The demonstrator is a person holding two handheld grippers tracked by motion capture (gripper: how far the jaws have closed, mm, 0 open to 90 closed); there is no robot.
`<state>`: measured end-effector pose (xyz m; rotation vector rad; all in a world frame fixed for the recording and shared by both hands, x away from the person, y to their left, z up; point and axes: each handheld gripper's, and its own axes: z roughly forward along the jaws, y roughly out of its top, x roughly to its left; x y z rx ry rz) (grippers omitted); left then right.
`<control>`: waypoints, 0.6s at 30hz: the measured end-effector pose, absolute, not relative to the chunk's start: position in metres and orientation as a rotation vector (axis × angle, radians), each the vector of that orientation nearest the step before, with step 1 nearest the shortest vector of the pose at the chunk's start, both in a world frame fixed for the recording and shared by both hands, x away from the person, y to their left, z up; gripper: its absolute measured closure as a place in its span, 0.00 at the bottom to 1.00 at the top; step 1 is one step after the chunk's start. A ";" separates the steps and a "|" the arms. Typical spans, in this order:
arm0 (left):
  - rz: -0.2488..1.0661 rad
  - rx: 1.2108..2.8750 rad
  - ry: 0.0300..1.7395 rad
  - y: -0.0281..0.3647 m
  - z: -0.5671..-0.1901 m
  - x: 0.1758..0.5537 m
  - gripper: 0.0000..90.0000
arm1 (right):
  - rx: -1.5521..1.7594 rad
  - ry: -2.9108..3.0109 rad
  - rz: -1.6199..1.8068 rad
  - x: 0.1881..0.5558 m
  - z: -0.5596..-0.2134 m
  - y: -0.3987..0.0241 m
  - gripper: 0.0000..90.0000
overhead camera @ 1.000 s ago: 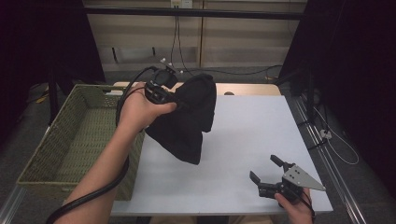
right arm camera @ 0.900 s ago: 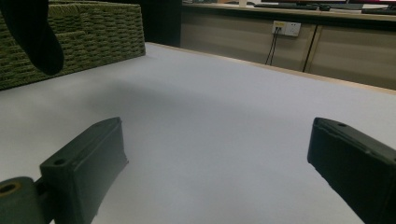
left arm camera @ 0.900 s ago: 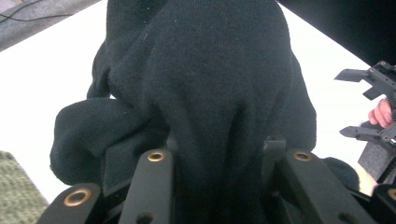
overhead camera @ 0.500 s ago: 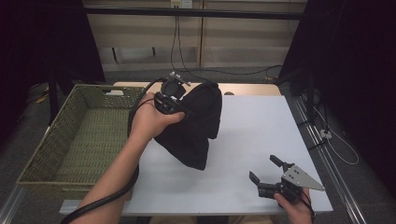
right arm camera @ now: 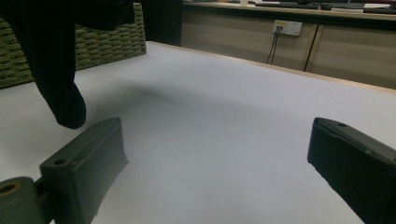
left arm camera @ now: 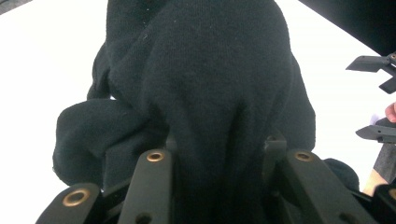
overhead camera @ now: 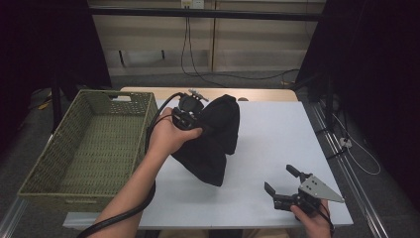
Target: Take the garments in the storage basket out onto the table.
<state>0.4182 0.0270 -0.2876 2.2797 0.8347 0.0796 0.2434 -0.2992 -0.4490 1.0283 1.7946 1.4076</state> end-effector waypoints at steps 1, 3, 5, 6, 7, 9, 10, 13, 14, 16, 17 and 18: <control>0.076 2.278 0.832 0.027 -0.289 0.418 0.74 | 1.028 1.794 1.408 0.243 -0.449 -0.299 0.04; 0.066 2.270 0.835 0.026 -0.293 0.418 0.73 | 1.028 1.795 1.408 0.243 -0.449 -0.299 0.04; 0.064 2.267 0.835 0.026 -0.297 0.418 0.73 | 1.028 1.796 1.407 0.243 -0.449 -0.299 0.04; 0.064 2.267 0.835 0.026 -0.297 0.418 0.73 | 1.028 1.796 1.407 0.243 -0.449 -0.299 0.04; 0.065 2.266 0.832 0.025 -0.302 0.418 0.73 | 1.027 1.796 1.409 0.243 -0.449 -0.299 0.04; 0.062 2.265 0.831 0.025 -0.304 0.418 0.73 | 1.025 1.797 1.408 0.243 -0.449 -0.299 0.04; 0.062 2.266 0.830 0.024 -0.306 0.418 0.73 | 1.025 1.797 1.408 0.243 -0.449 -0.299 0.04; 0.059 2.258 0.832 0.022 -0.314 0.417 0.72 | 1.026 1.794 1.409 0.243 -0.449 -0.299 0.04; 0.059 2.258 0.832 0.022 -0.314 0.417 0.72 | 1.026 1.794 1.409 0.243 -0.449 -0.299 0.04; 0.058 2.250 0.832 0.020 -0.318 0.416 0.72 | 1.027 1.796 1.410 0.243 -0.448 -0.299 0.04; 0.055 2.251 0.824 0.019 -0.322 0.415 0.72 | 1.024 1.799 1.410 0.243 -0.449 -0.298 0.04; 0.053 2.245 0.825 0.018 -0.324 0.415 0.71 | 1.024 1.800 1.410 0.243 -0.449 -0.298 0.04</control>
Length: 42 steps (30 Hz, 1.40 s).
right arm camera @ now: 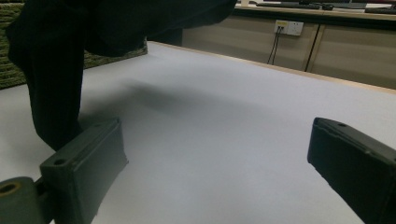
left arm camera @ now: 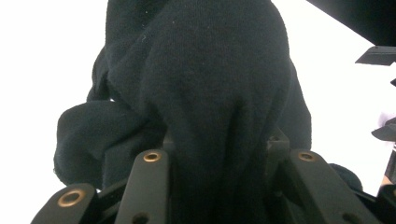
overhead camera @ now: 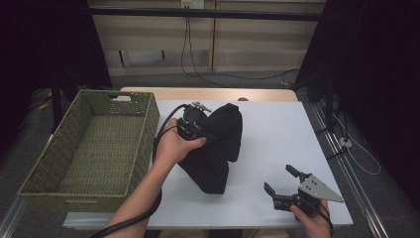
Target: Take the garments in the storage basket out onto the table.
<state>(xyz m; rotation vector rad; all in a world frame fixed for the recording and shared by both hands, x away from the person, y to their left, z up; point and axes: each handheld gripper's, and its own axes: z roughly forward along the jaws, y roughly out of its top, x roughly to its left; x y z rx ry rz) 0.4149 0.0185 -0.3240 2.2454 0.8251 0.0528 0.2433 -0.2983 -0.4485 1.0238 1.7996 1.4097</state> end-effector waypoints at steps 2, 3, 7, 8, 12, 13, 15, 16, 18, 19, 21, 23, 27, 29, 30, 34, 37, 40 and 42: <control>0.048 2.243 0.825 0.018 -0.326 0.414 0.71 | 1.022 1.801 1.407 0.243 -0.449 -0.298 0.04; 0.047 2.240 0.824 0.017 -0.328 0.414 0.71 | 1.023 1.802 1.405 0.243 -0.449 -0.298 0.04; 0.049 2.239 0.813 0.013 -0.340 0.414 0.70 | 1.024 1.803 1.405 0.243 -0.449 -0.299 0.04; 0.049 2.239 0.813 0.013 -0.340 0.414 0.70 | 1.024 1.802 1.406 0.243 -0.449 -0.299 0.04; 0.042 2.239 0.812 0.011 -0.347 0.415 0.64 | 1.027 1.801 1.406 0.243 -0.449 -0.299 0.04; 0.044 2.244 0.806 0.009 -0.349 0.415 0.63 | 1.028 1.800 1.405 0.244 -0.449 -0.299 0.04; 0.057 2.242 0.796 0.009 -0.352 0.417 0.56 | 1.027 1.801 1.405 0.244 -0.449 -0.299 0.04; 0.057 2.242 0.796 0.009 -0.352 0.417 0.49 | 1.027 1.801 1.405 0.244 -0.449 -0.299 0.04; 0.095 2.226 0.795 0.008 -0.356 0.418 0.33 | 1.027 1.802 1.404 0.244 -0.449 -0.299 0.04; 0.126 2.235 0.795 0.008 -0.359 0.419 0.29 | 1.024 1.804 1.405 0.243 -0.449 -0.299 0.04; 0.141 2.220 0.790 0.010 -0.360 0.419 0.23 | 1.022 1.804 1.403 0.243 -0.449 -0.299 0.04; 0.148 2.186 0.789 0.012 -0.358 0.419 0.18 | 1.026 1.801 1.406 0.243 -0.449 -0.299 0.04; 0.140 2.206 0.823 0.017 -0.360 0.418 0.12 | 1.026 1.805 1.402 0.244 -0.449 -0.299 0.04; 0.136 2.205 0.829 0.020 -0.363 0.417 0.12 | 1.023 1.808 1.402 0.243 -0.449 -0.299 0.04; 0.136 2.205 0.829 0.020 -0.363 0.417 0.12 | 1.020 1.810 1.401 0.243 -0.449 -0.298 0.04; 0.149 2.194 0.845 0.027 -0.371 0.414 0.11 | 1.017 1.817 1.393 0.243 -0.449 -0.297 0.04; 0.175 2.187 0.864 0.035 -0.377 0.410 0.11 | 1.013 1.829 1.393 0.244 -0.450 -0.295 0.03; 0.180 2.173 0.875 0.040 -0.379 0.408 0.11 | 1.015 1.833 1.390 0.244 -0.451 -0.295 0.04; 0.196 2.167 0.876 0.044 -0.381 0.406 0.10 | 1.015 1.833 1.388 0.245 -0.450 -0.295 0.04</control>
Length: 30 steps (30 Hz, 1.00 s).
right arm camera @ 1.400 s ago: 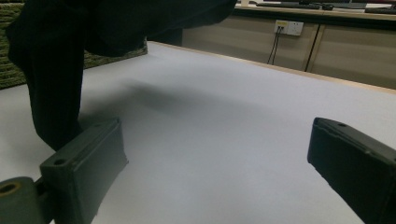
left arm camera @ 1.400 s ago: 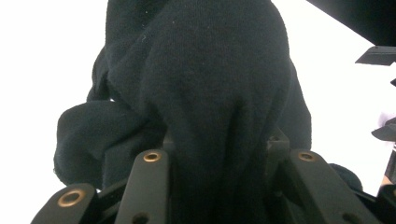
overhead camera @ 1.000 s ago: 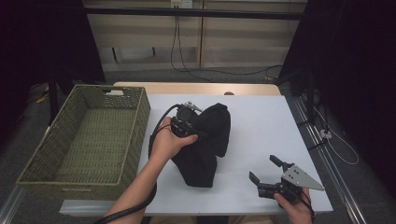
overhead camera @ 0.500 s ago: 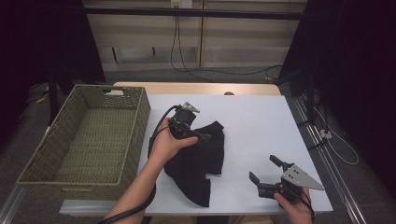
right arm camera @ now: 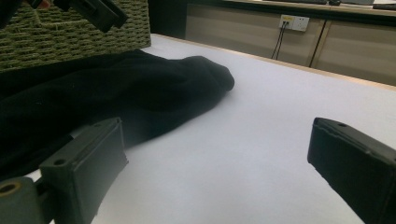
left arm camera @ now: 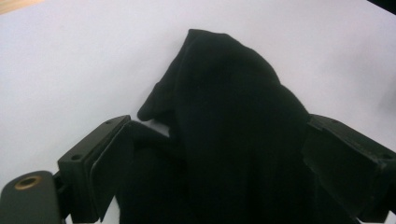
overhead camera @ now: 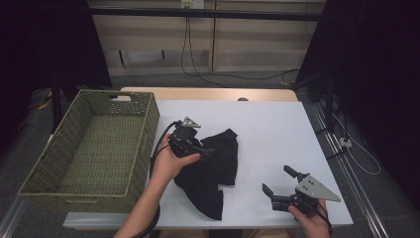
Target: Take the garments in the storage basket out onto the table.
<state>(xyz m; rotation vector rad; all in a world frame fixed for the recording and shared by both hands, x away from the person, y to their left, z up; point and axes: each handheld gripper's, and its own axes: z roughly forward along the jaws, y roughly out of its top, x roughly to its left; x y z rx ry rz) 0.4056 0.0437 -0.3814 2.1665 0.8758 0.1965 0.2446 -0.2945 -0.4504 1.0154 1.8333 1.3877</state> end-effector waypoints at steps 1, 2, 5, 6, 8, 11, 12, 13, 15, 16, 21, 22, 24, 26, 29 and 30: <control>0.207 2.163 0.875 0.046 -0.384 0.403 0.10 | 1.017 1.833 1.388 0.245 -0.450 -0.295 0.03; 0.207 2.163 0.875 0.046 -0.384 0.403 0.10 | 1.017 1.833 1.388 0.245 -0.450 -0.295 0.03; 0.212 2.170 0.863 0.047 -0.389 0.399 0.10 | 1.018 1.840 1.390 0.246 -0.450 -0.294 0.03; 0.216 2.167 0.862 0.047 -0.390 0.398 0.10 | 1.020 1.843 1.389 0.246 -0.451 -0.294 0.03; 0.219 2.176 0.852 0.047 -0.393 0.397 0.10 | 1.022 1.849 1.390 0.247 -0.451 -0.293 0.03; 0.225 2.185 0.850 0.047 -0.396 0.399 0.10 | 1.043 1.866 1.386 0.252 -0.451 -0.291 0.01; 0.225 2.185 0.850 0.047 -0.396 0.399 0.10 | 1.043 1.866 1.386 0.252 -0.451 -0.291 0.01; 0.219 2.185 0.851 0.048 -0.396 0.399 0.10 | 1.051 1.878 1.376 0.253 -0.451 -0.290 0.01; 0.232 2.187 0.855 0.049 -0.398 0.399 0.10 | 1.070 1.895 1.356 0.257 -0.451 -0.285 0.01; 0.232 2.187 0.855 0.049 -0.398 0.399 0.10 | 1.070 1.895 1.356 0.257 -0.451 -0.285 0.01; 0.221 2.178 0.855 0.052 -0.397 0.397 0.09 | 1.101 1.915 1.323 0.266 -0.446 -0.275 0.01; 0.221 2.178 0.855 0.052 -0.397 0.397 0.09 | 1.101 1.915 1.323 0.266 -0.446 -0.275 0.01; 0.223 2.170 0.856 0.053 -0.396 0.397 0.08 | 1.106 1.939 1.325 0.270 -0.448 -0.270 0.01; 0.229 2.172 0.850 0.054 -0.395 0.397 0.08 | 1.124 1.977 1.286 0.275 -0.449 -0.264 0.02; 0.226 2.165 0.840 0.053 -0.392 0.397 0.08 | 1.157 2.042 1.289 0.288 -0.450 -0.253 0.06; 0.226 2.165 0.840 0.053 -0.392 0.397 0.08 | 1.157 2.042 1.289 0.288 -0.450 -0.253 0.06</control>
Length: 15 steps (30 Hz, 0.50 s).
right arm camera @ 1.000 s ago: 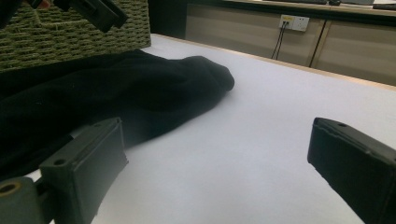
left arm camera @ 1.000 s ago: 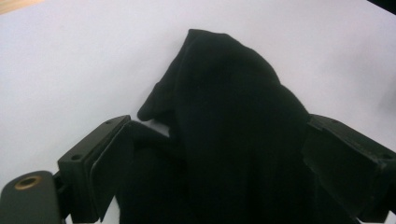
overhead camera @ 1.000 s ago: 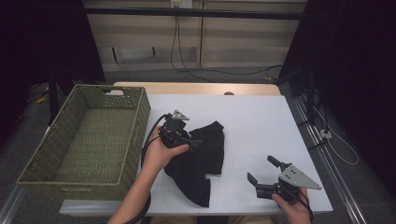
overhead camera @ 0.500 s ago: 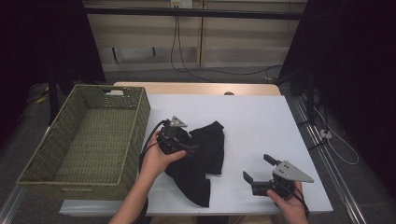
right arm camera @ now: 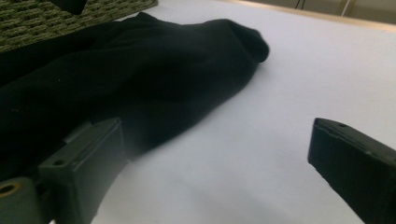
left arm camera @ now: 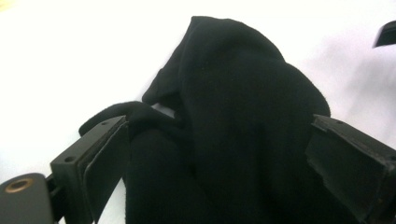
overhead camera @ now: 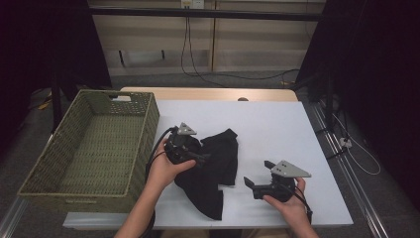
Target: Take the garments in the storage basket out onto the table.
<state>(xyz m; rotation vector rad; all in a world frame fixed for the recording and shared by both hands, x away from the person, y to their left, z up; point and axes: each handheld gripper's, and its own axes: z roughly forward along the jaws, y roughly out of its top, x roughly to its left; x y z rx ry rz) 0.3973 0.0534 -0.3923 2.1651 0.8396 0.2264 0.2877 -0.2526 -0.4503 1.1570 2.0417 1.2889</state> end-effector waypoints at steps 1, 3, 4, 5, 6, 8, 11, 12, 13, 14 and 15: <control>0.225 2.165 0.843 0.053 -0.393 0.398 0.08 | 1.148 2.070 1.271 0.294 -0.451 -0.246 0.09; 0.229 2.167 0.844 0.054 -0.394 0.398 0.08 | 1.156 2.095 1.267 0.300 -0.453 -0.239 0.10; 0.229 2.167 0.844 0.054 -0.394 0.398 0.08 | 1.156 2.095 1.267 0.300 -0.453 -0.239 0.10; 0.234 2.162 0.846 0.055 -0.394 0.398 0.08 | 1.147 2.110 1.260 0.304 -0.454 -0.234 0.15; 0.234 2.162 0.846 0.055 -0.394 0.398 0.08 | 1.147 2.110 1.260 0.304 -0.454 -0.234 0.15; 0.230 2.155 0.847 0.056 -0.392 0.397 0.08 | 1.145 2.128 1.264 0.308 -0.455 -0.230 0.17; 0.238 2.152 0.843 0.058 -0.391 0.396 0.08 | 1.124 2.204 1.271 0.314 -0.459 -0.221 0.26; 0.238 2.152 0.843 0.058 -0.391 0.396 0.08 | 1.119 2.228 1.259 0.314 -0.459 -0.218 0.27; 0.241 2.157 0.851 0.060 -0.392 0.395 0.07 | 1.099 2.265 1.234 0.315 -0.460 -0.214 0.29; 0.241 2.157 0.851 0.060 -0.392 0.395 0.07 | 1.099 2.265 1.234 0.315 -0.460 -0.214 0.29; 0.240 2.152 0.857 0.061 -0.394 0.394 0.07 | 1.076 2.290 1.211 0.315 -0.460 -0.211 0.30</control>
